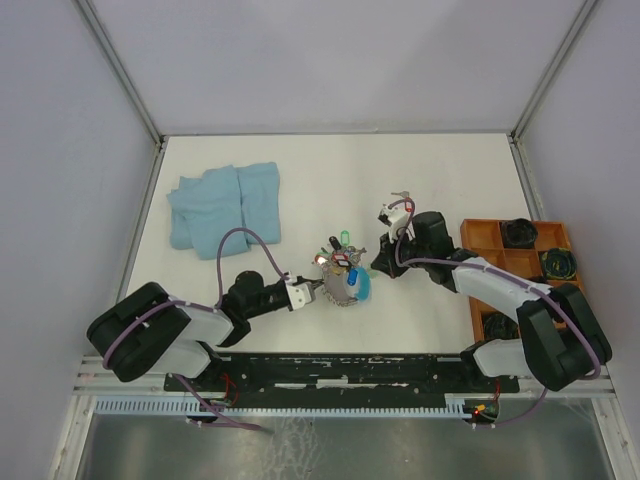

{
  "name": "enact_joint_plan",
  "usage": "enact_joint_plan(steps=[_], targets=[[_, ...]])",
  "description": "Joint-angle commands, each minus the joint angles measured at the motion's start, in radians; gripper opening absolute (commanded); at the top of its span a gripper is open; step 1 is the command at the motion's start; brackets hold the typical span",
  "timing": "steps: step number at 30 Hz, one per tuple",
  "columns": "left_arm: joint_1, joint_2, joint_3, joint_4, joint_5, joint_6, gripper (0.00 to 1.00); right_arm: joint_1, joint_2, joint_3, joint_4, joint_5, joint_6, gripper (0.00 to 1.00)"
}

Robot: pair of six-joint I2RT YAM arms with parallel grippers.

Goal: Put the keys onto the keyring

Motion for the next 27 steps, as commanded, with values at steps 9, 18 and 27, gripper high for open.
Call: enact_joint_plan(steps=[9,18,27], targets=[[0.041,0.034,-0.005,0.164,0.106,-0.068,0.03,0.002,-0.018,0.058,0.058,-0.436,-0.355,0.01],[0.043,0.083,0.027,0.135,0.186,-0.057,0.03,0.135,-0.015,-0.029,0.273,-0.332,-0.413,0.01],[0.075,0.077,0.042,0.087,0.255,-0.068,0.03,0.23,-0.001,-0.091,0.405,-0.29,-0.417,0.01]])
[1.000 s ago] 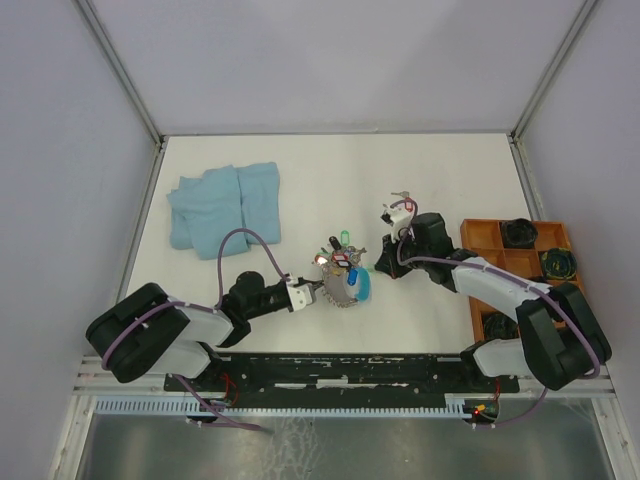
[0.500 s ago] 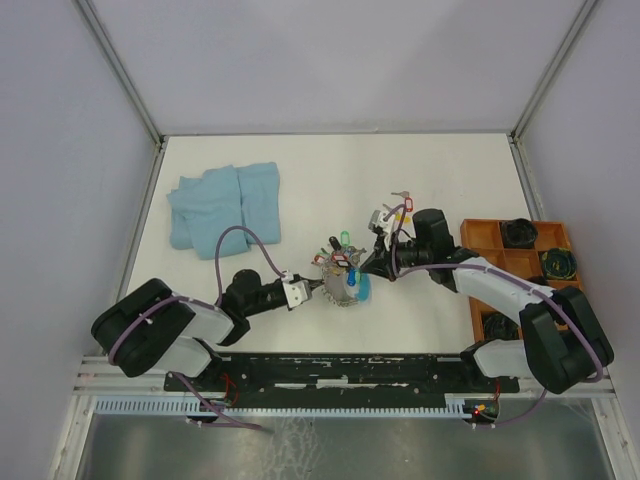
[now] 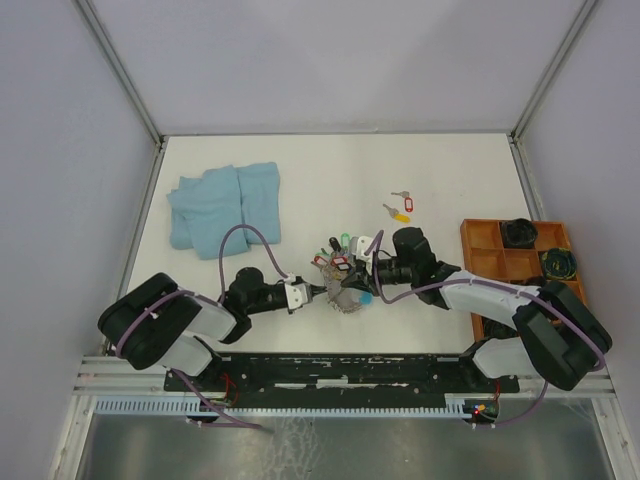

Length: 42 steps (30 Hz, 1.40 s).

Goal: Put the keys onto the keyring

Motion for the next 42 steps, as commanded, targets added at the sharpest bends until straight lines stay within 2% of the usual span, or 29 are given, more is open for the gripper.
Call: enact_joint_plan(steps=[1,7,13,21,32,42], targets=[[0.037,-0.01,0.036,0.025,0.094,-0.032,0.03,0.028,0.004,-0.036,0.158,0.01,-0.015,0.01],[0.061,-0.002,0.055,-0.013,0.165,-0.034,0.03,0.041,0.091,-0.035,0.244,-0.062,-0.021,0.01],[0.067,-0.002,0.065,-0.048,0.174,-0.017,0.03,0.066,0.121,-0.041,0.27,0.013,-0.013,0.01],[0.069,-0.005,0.074,-0.078,0.182,-0.012,0.03,0.088,0.047,-0.109,0.349,0.104,0.008,0.01],[0.071,-0.002,0.079,-0.084,0.185,-0.014,0.03,0.102,0.042,-0.109,0.331,0.083,-0.018,0.01],[0.071,0.002,0.082,-0.08,0.191,-0.018,0.03,0.128,0.062,-0.075,0.245,0.105,-0.06,0.01]])
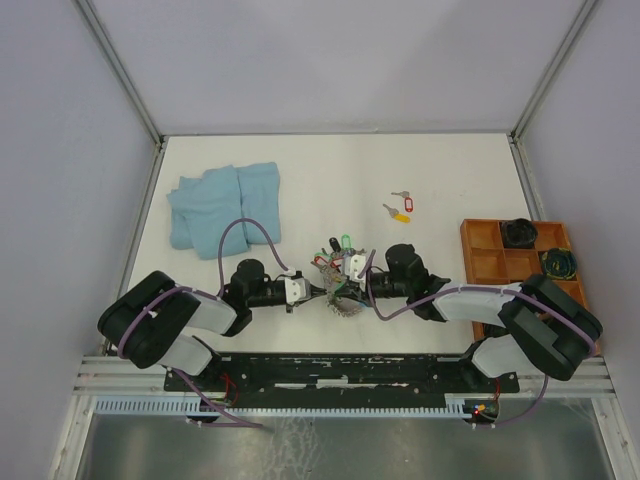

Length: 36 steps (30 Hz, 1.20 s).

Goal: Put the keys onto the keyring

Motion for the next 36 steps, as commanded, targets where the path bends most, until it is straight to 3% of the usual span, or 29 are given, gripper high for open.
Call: enact_joint_plan(steps=[1,9,36], targets=[[0.004,-0.003,0.03,0.044,0.033,-0.008,0.03,0.012,0.002,0.037,0.003,0.016,-0.022,0.01],[0.004,0.002,0.034,0.043,0.038,-0.015,0.03,0.019,-0.02,0.007,0.045,0.074,-0.015,0.01],[0.004,0.02,0.052,0.027,0.081,-0.025,0.03,0.037,-0.022,0.015,0.062,0.06,-0.009,0.01]])
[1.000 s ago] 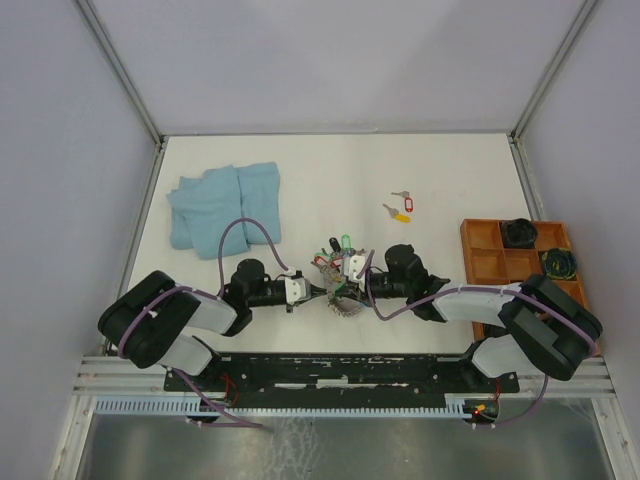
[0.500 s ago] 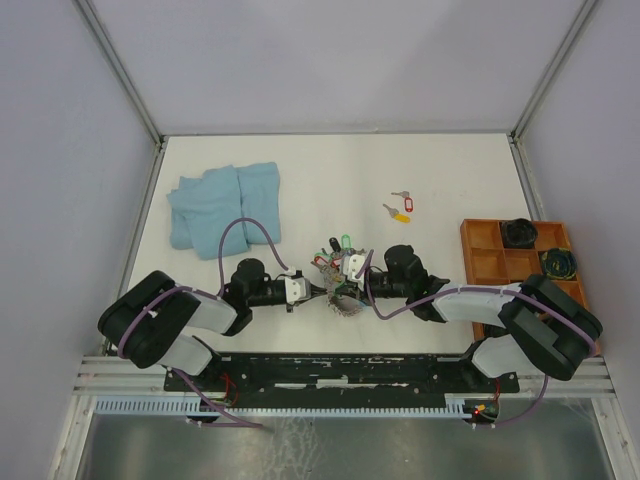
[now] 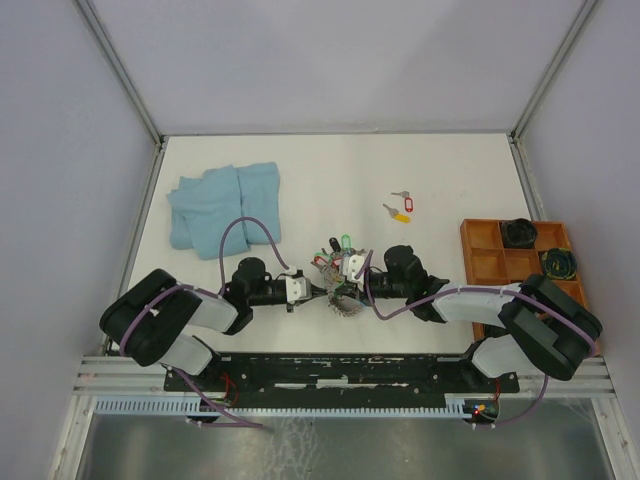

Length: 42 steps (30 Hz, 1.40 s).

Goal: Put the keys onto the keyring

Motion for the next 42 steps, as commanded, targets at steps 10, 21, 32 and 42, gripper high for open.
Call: enact_joint_plan(steps=[10,21,32,42], targets=[[0.002,0.016,0.042,0.046,0.081,-0.035,0.03,0.028,0.009,0.025,0.086,-0.024,0.002,0.01],[0.001,0.02,0.027,0.109,0.075,-0.064,0.03,0.031,0.055,0.018,0.173,-0.027,0.04,0.01],[0.002,0.026,0.005,0.189,0.054,-0.097,0.03,0.031,0.123,-0.004,0.335,-0.052,0.11,0.01],[0.004,0.007,-0.002,0.18,-0.022,-0.123,0.03,0.031,0.047,-0.022,0.258,-0.008,0.072,0.01]])
